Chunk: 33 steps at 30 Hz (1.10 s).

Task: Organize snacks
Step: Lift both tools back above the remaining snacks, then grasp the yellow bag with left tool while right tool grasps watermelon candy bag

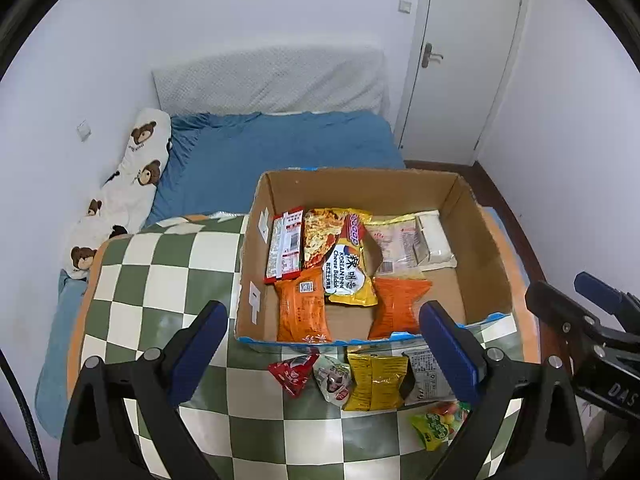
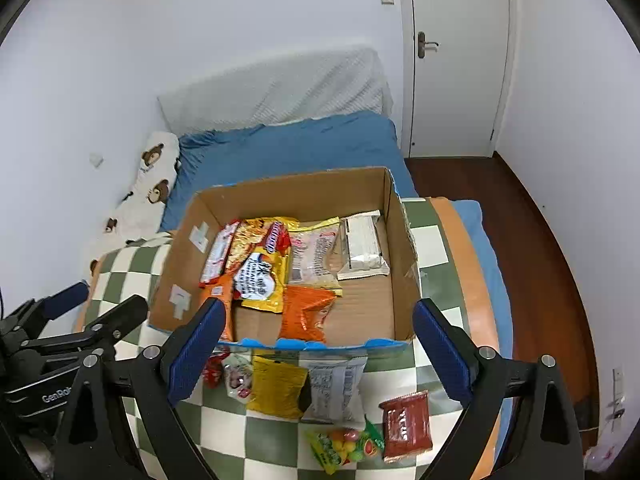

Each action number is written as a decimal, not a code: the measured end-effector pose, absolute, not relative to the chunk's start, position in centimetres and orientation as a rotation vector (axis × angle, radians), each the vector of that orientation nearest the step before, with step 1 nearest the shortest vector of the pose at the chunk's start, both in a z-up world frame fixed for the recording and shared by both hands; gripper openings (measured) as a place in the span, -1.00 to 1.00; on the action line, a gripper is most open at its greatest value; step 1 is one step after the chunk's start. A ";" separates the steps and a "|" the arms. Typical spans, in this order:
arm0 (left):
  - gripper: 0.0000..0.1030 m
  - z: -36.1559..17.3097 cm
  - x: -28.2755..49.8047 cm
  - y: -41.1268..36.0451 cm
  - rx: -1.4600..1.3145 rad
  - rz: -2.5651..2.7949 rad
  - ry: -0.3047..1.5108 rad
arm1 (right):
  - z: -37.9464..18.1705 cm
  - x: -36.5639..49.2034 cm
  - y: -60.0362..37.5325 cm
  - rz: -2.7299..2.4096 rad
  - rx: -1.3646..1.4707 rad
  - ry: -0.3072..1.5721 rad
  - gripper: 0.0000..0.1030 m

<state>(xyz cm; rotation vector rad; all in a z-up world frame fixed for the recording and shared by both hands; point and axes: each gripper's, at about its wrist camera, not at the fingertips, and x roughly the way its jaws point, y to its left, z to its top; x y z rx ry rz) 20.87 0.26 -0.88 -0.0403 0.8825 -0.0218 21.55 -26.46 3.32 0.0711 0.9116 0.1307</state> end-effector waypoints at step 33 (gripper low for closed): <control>0.13 -22.8 25.4 -7.0 0.015 -0.113 1.414 | -22.7 15.2 -35.1 -0.120 0.815 1.433 0.59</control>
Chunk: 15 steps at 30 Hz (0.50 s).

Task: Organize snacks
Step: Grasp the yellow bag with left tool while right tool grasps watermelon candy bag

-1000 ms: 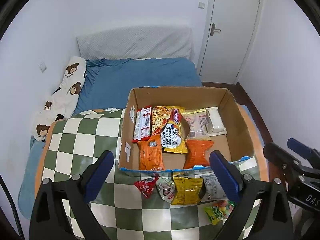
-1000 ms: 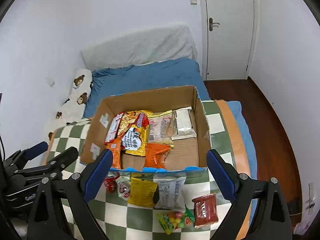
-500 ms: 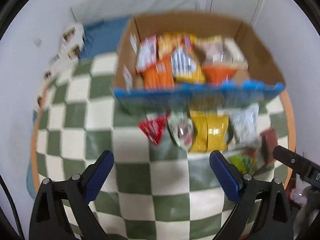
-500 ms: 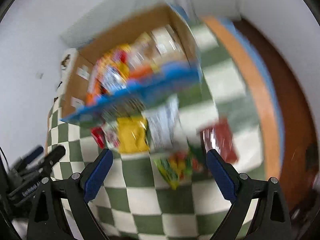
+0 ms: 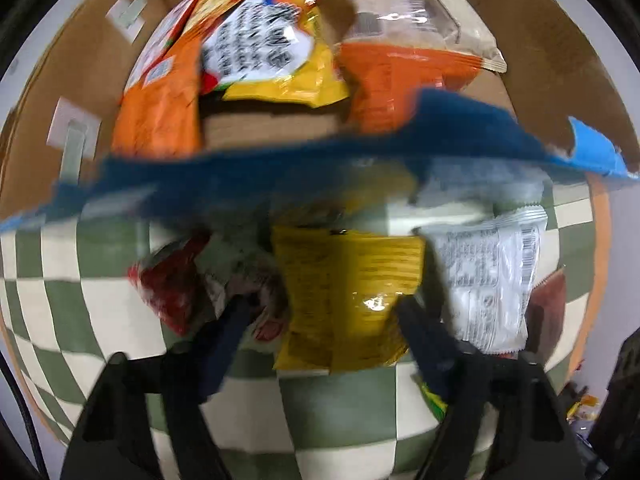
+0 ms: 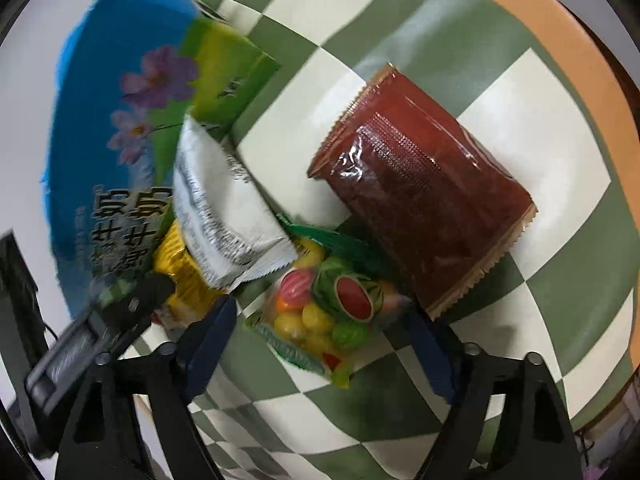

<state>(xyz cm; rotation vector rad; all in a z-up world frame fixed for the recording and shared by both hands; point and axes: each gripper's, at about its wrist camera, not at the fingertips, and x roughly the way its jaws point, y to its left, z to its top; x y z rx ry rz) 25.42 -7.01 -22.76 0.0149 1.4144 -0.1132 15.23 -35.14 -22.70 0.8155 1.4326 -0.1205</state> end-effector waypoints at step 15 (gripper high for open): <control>-0.14 -24.5 14.5 -3.0 0.055 -0.159 1.503 | -22.5 10.8 -29.9 0.167 0.156 1.596 0.06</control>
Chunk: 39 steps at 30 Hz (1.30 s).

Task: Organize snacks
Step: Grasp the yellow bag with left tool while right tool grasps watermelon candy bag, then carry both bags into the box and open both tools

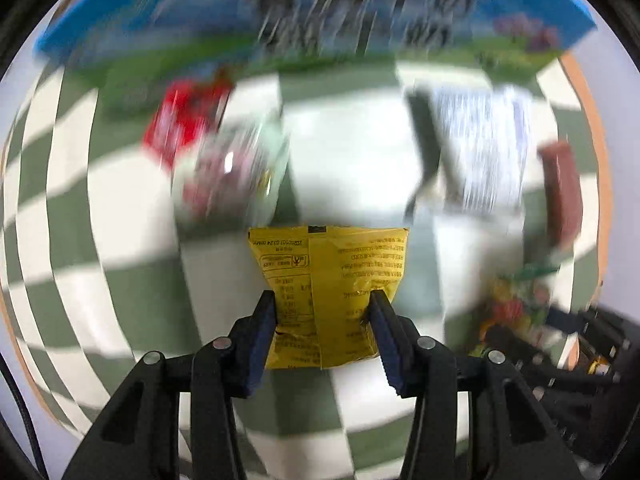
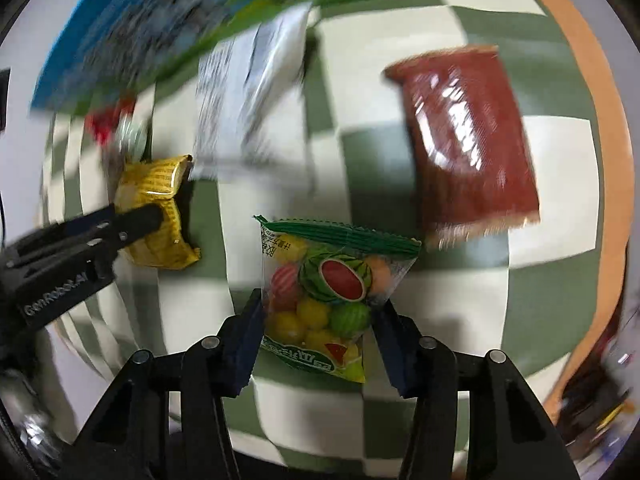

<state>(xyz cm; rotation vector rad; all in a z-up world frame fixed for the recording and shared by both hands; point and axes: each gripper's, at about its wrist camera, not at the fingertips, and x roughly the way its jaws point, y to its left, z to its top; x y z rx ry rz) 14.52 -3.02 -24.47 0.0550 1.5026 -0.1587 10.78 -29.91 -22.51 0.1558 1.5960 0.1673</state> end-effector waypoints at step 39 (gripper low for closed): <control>-0.19 -5.0 22.3 -5.2 -0.182 -0.319 1.166 | -6.0 15.7 -27.5 0.310 0.248 1.223 0.00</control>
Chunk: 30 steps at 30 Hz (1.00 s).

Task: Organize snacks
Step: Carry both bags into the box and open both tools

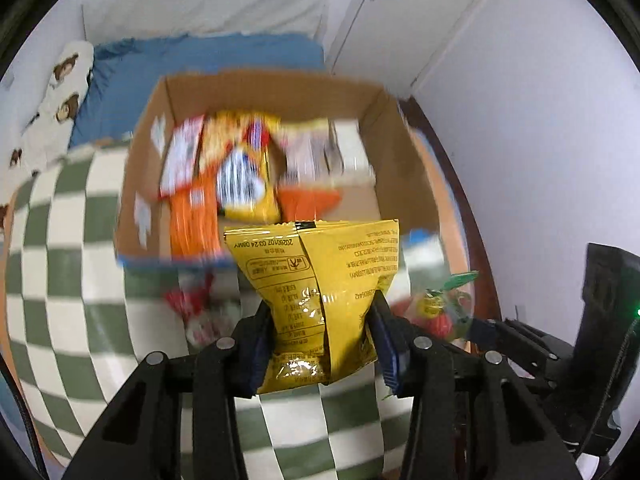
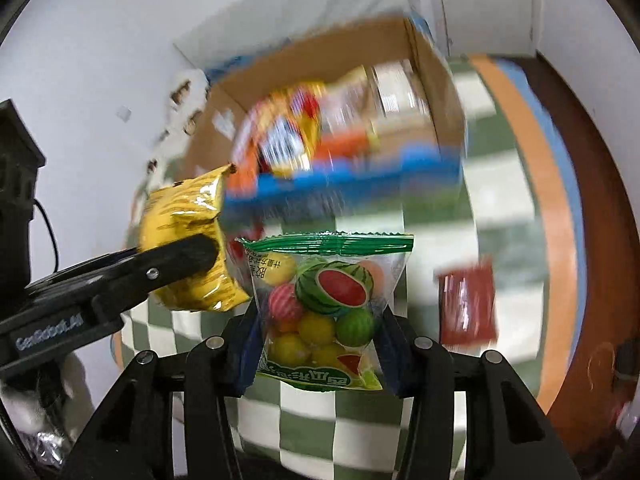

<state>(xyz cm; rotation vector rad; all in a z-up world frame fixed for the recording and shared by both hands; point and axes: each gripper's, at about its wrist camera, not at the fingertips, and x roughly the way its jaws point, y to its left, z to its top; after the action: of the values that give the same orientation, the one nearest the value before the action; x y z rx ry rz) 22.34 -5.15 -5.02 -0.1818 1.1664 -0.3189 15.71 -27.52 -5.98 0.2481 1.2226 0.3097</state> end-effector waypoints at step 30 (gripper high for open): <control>-0.17 -19.4 36.3 -2.2 -0.190 -0.142 1.594 | -13.0 35.9 -27.2 0.208 0.043 1.453 0.00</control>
<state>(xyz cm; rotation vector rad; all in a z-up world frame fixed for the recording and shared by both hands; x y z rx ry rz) 36.33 -2.22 -19.36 -0.1904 1.5943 -0.1416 35.86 -27.21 -13.04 0.0428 1.4535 0.2085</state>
